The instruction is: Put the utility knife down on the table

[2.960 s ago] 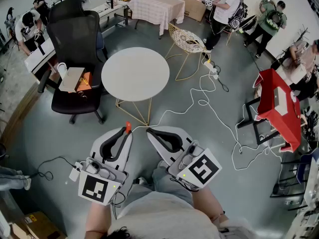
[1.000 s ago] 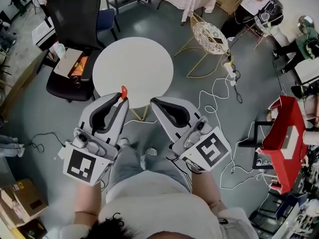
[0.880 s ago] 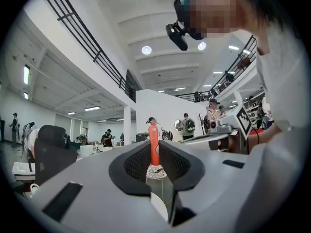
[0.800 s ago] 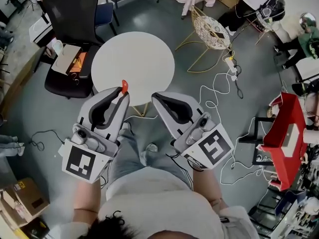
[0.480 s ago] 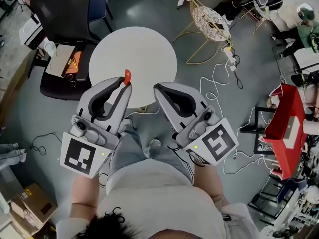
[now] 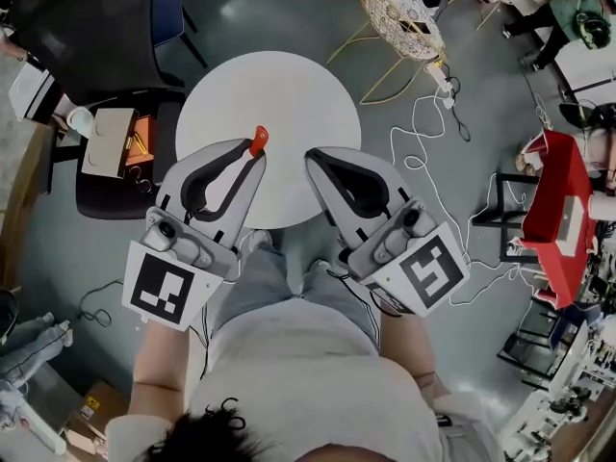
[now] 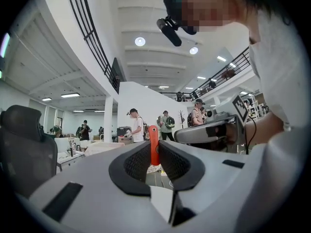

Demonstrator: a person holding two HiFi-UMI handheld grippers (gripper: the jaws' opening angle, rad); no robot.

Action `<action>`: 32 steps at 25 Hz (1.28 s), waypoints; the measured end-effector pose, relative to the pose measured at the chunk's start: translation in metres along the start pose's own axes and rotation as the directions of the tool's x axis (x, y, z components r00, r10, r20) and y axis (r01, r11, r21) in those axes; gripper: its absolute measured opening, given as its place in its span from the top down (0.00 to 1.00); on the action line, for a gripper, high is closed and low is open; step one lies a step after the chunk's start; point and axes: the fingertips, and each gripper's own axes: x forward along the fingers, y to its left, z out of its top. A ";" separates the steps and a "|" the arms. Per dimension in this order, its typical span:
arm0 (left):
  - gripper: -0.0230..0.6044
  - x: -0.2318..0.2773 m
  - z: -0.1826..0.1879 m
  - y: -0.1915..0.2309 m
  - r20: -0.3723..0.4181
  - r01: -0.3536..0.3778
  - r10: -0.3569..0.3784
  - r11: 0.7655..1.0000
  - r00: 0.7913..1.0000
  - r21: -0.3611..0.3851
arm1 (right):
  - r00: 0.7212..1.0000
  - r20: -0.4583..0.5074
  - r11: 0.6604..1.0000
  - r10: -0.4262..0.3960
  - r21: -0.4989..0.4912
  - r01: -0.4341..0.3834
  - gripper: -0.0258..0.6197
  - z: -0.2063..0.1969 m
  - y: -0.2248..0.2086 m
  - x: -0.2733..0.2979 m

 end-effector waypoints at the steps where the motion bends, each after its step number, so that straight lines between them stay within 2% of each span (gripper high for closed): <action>1: 0.87 0.003 -0.007 0.006 -0.009 0.014 -0.014 1.000 1.000 -0.008 | 1.000 -0.005 1.000 -0.014 0.007 0.014 0.95 -0.002 -0.003 0.005; 7: 0.87 0.017 -0.062 0.036 -0.111 0.082 -0.086 0.996 0.990 -0.039 | 0.995 -0.045 0.995 -0.089 0.033 0.090 0.95 -0.016 -0.021 0.031; 12: 0.87 0.027 -0.126 0.049 -0.241 0.118 -0.125 0.992 0.962 -0.045 | 0.987 -0.071 0.988 -0.141 0.058 0.145 0.95 -0.030 -0.033 0.044; 15: 0.87 0.031 -0.163 0.049 -0.310 0.144 -0.158 0.987 0.938 -0.066 | 0.982 -0.089 0.982 -0.166 0.072 0.173 0.95 -0.040 -0.038 0.047; 19: 0.87 0.034 -0.205 0.044 -0.384 0.189 -0.194 0.981 0.903 -0.052 | 0.974 -0.106 0.974 -0.198 0.089 0.208 0.95 -0.051 -0.043 0.045; 25: 0.87 0.034 -0.258 0.028 -0.497 0.247 -0.241 0.967 0.833 -0.055 | 0.965 -0.137 0.965 -0.226 0.107 0.241 0.95 -0.064 -0.044 0.036; 32: 0.87 0.030 -0.304 0.011 -0.604 0.277 -0.253 0.959 0.756 -0.056 | 0.958 -0.158 0.957 -0.238 0.129 0.259 0.95 -0.072 -0.046 0.024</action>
